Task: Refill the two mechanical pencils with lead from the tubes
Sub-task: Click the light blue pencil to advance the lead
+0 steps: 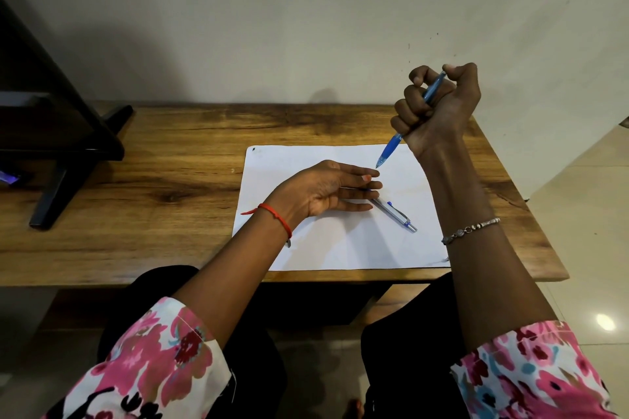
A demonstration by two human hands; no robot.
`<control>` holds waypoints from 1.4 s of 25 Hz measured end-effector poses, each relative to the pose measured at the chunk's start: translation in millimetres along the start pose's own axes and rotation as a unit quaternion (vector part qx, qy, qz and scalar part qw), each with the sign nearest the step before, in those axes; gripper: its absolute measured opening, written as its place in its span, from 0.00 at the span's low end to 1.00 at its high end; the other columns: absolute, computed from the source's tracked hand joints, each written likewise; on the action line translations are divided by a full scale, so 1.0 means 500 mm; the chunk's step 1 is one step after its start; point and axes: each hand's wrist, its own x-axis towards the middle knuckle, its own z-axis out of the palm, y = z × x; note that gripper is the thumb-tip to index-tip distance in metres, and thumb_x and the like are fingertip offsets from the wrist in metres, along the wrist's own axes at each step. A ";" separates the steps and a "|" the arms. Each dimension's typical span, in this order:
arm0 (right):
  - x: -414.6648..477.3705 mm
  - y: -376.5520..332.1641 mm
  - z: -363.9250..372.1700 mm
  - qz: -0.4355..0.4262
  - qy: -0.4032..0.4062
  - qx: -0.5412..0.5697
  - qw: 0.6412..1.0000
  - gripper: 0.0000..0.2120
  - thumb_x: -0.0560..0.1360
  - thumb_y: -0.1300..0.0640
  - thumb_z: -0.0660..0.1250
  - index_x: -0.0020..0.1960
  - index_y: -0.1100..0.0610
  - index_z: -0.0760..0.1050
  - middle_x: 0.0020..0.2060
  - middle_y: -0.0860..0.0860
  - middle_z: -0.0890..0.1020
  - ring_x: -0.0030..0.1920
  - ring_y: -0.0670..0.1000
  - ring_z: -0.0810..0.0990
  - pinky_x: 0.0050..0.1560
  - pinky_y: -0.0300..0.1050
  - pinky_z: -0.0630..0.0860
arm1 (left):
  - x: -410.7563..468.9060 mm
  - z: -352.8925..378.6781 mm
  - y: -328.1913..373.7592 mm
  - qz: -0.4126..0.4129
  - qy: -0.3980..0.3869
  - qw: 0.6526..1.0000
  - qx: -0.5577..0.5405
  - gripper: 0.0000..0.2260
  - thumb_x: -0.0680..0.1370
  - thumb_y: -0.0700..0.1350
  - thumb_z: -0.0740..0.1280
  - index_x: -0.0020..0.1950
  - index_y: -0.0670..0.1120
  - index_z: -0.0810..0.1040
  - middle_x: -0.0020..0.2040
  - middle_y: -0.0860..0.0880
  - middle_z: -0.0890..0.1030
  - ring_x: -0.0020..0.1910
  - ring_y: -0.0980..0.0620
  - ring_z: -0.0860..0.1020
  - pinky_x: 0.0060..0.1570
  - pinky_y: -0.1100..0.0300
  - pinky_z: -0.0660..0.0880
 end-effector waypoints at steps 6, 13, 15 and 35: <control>0.001 0.002 0.001 0.006 0.005 0.004 1.000 0.20 0.76 0.49 0.46 0.32 0.58 0.65 0.18 0.46 0.56 0.20 0.45 0.51 0.24 0.32 0.53 | -0.001 0.002 0.000 -0.003 0.002 1.000 0.002 0.07 0.76 0.35 0.64 0.52 0.38 0.79 0.42 0.44 0.83 0.38 0.50 0.83 0.42 0.55 0.81; -0.001 0.000 0.002 0.011 0.004 0.002 1.000 0.19 0.76 0.49 0.46 0.32 0.58 0.65 0.18 0.46 0.56 0.20 0.45 0.52 0.24 0.32 0.53 | -0.002 0.002 0.002 -0.003 0.002 1.000 0.004 0.08 0.76 0.35 0.64 0.53 0.39 0.78 0.44 0.44 0.83 0.40 0.49 0.82 0.42 0.55 0.81; -0.001 0.000 0.002 0.012 0.007 0.005 1.000 0.20 0.76 0.48 0.47 0.32 0.58 0.65 0.18 0.46 0.56 0.21 0.45 0.51 0.24 0.32 0.52 | -0.001 0.002 0.002 0.002 -0.003 1.000 0.006 0.08 0.76 0.35 0.63 0.53 0.39 0.78 0.43 0.44 0.83 0.39 0.50 0.82 0.43 0.55 0.81; 0.002 0.001 0.000 0.010 0.029 0.017 0.999 0.20 0.76 0.48 0.48 0.30 0.57 0.63 0.18 0.46 0.56 0.21 0.45 0.51 0.25 0.33 0.50 | 0.008 -0.005 0.000 0.009 0.001 1.000 0.009 0.05 0.75 0.38 0.66 0.48 0.40 0.80 0.39 0.47 0.85 0.40 0.50 0.82 0.46 0.57 0.80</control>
